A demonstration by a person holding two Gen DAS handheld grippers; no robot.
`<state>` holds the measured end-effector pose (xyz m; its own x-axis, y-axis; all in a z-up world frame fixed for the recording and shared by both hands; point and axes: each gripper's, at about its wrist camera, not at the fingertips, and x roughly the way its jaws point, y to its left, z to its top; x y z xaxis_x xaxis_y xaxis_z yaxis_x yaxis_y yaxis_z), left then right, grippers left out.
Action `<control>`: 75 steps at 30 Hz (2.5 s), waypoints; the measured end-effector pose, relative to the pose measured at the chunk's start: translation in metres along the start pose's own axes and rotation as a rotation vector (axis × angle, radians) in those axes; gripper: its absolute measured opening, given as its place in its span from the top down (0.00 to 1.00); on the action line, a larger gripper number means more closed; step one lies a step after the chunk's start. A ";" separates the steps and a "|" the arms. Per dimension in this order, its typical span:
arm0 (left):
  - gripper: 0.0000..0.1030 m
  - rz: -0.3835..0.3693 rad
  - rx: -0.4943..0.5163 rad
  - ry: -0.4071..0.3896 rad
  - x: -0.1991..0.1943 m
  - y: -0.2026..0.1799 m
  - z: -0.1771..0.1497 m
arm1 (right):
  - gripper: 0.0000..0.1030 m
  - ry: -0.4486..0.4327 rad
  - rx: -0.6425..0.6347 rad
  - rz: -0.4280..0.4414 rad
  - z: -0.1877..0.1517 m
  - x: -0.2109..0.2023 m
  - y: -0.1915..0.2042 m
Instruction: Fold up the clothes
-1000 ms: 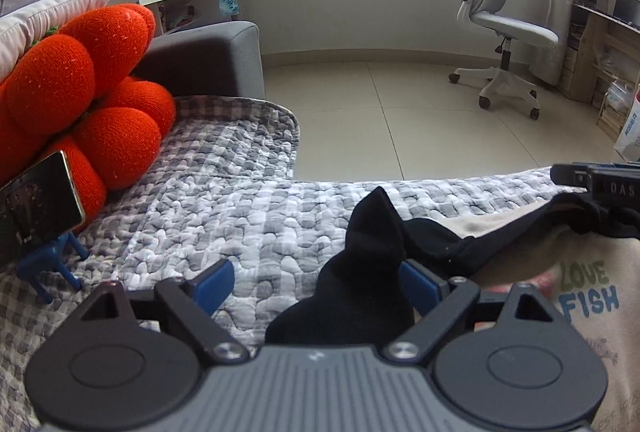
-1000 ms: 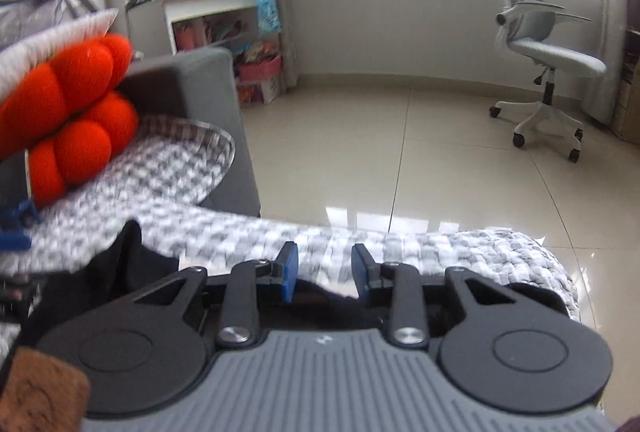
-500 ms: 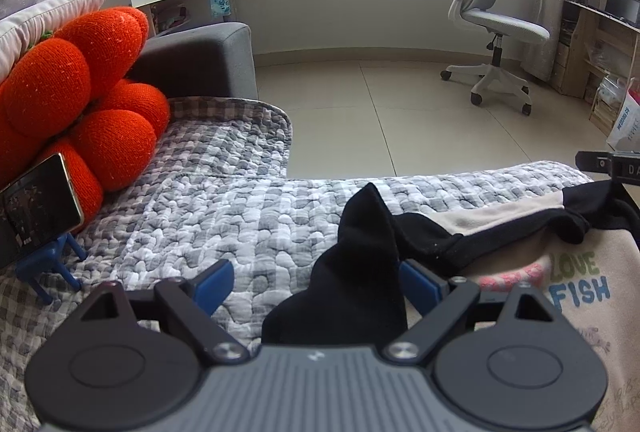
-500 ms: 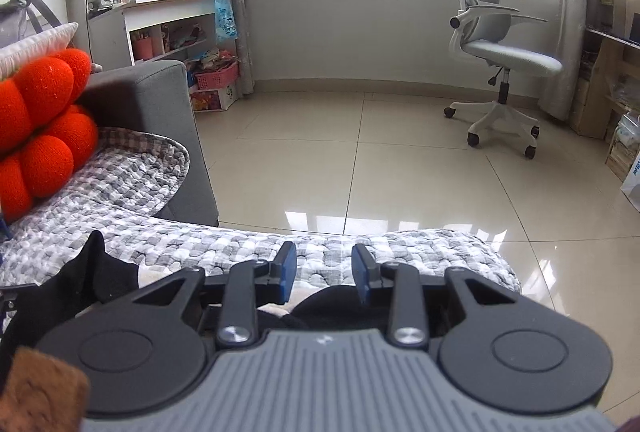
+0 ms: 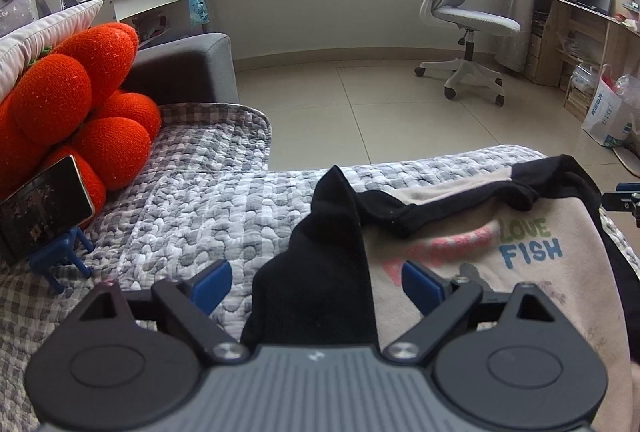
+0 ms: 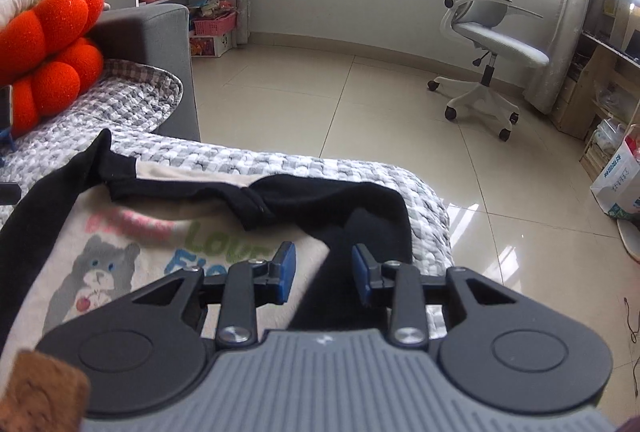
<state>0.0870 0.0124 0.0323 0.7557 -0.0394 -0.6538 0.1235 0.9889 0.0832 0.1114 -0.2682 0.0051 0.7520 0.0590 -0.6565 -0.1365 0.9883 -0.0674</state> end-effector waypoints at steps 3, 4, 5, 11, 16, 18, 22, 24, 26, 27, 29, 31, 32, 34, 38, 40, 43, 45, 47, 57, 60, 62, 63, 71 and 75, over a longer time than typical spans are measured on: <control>0.09 -0.017 0.007 0.008 -0.019 -0.003 -0.017 | 0.66 0.027 0.011 0.033 -0.010 -0.010 -0.007; 0.08 -0.025 0.011 0.018 -0.025 -0.005 -0.025 | 0.66 0.038 0.002 0.051 -0.014 -0.014 -0.006; 0.08 -0.035 0.026 0.032 -0.030 -0.007 -0.033 | 0.66 0.047 -0.010 0.069 -0.017 -0.018 -0.005; 0.08 -0.058 0.123 0.101 -0.054 -0.020 -0.082 | 0.65 0.091 -0.142 0.118 -0.051 -0.045 0.017; 0.08 -0.103 0.187 0.115 -0.071 -0.031 -0.113 | 0.65 0.131 -0.215 0.123 -0.080 -0.064 0.028; 0.08 -0.079 0.236 0.111 -0.074 -0.039 -0.122 | 0.65 0.126 -0.220 0.134 -0.084 -0.071 0.030; 0.16 0.010 0.311 0.108 -0.069 -0.043 -0.132 | 0.65 0.134 -0.230 0.136 -0.091 -0.078 0.037; 0.39 0.029 0.315 0.107 -0.068 -0.040 -0.134 | 0.65 0.151 -0.243 0.124 -0.094 -0.078 0.041; 0.79 0.003 0.258 0.107 -0.068 -0.027 -0.132 | 0.65 0.166 -0.255 0.138 -0.098 -0.077 0.044; 0.92 0.002 0.233 0.108 -0.069 -0.020 -0.130 | 0.65 0.173 -0.261 0.146 -0.101 -0.077 0.045; 0.99 -0.011 0.188 0.106 -0.071 -0.009 -0.129 | 0.78 0.201 -0.276 0.141 -0.105 -0.071 0.045; 0.99 -0.038 0.130 0.094 -0.073 0.003 -0.126 | 0.86 0.227 -0.283 0.132 -0.108 -0.064 0.044; 0.99 -0.034 0.107 0.080 -0.076 0.010 -0.124 | 0.89 0.219 -0.272 0.137 -0.107 -0.065 0.041; 0.99 -0.014 0.059 0.050 -0.080 0.025 -0.119 | 0.90 0.180 -0.237 0.117 -0.102 -0.071 0.035; 0.99 0.036 -0.060 0.013 -0.082 0.061 -0.110 | 0.91 0.097 -0.137 0.072 -0.090 -0.085 0.014; 0.99 0.067 -0.109 0.007 -0.080 0.077 -0.108 | 0.92 0.085 -0.106 0.077 -0.088 -0.087 0.006; 0.99 0.110 -0.157 0.011 -0.077 0.095 -0.107 | 0.91 0.083 -0.067 0.085 -0.088 -0.088 -0.005; 0.99 0.124 -0.185 0.015 -0.075 0.104 -0.107 | 0.91 0.092 -0.038 0.105 -0.087 -0.086 -0.010; 0.99 0.128 -0.210 0.023 -0.073 0.111 -0.108 | 0.86 0.124 -0.052 0.137 -0.091 -0.083 -0.009; 0.98 0.087 -0.236 0.063 -0.068 0.120 -0.113 | 0.79 0.183 -0.088 0.135 -0.104 -0.079 -0.014; 0.87 0.040 -0.209 0.088 -0.066 0.111 -0.114 | 0.73 0.186 -0.120 0.122 -0.106 -0.079 -0.013; 0.57 0.029 -0.192 0.087 -0.066 0.106 -0.114 | 0.72 0.168 -0.100 0.112 -0.104 -0.081 -0.019; 0.52 0.024 -0.182 0.085 -0.067 0.103 -0.113 | 0.72 0.159 -0.087 0.109 -0.103 -0.082 -0.021; 0.38 -0.021 -0.056 0.102 -0.063 0.079 -0.115 | 0.72 0.120 -0.052 0.111 -0.099 -0.085 -0.027; 0.38 0.011 0.034 0.117 -0.056 0.064 -0.116 | 0.72 0.126 -0.078 0.103 -0.099 -0.083 -0.022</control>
<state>-0.0222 0.0944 -0.0129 0.6774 -0.0098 -0.7356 0.1386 0.9837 0.1146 -0.0118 -0.3090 -0.0138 0.6455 0.1362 -0.7515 -0.2619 0.9638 -0.0502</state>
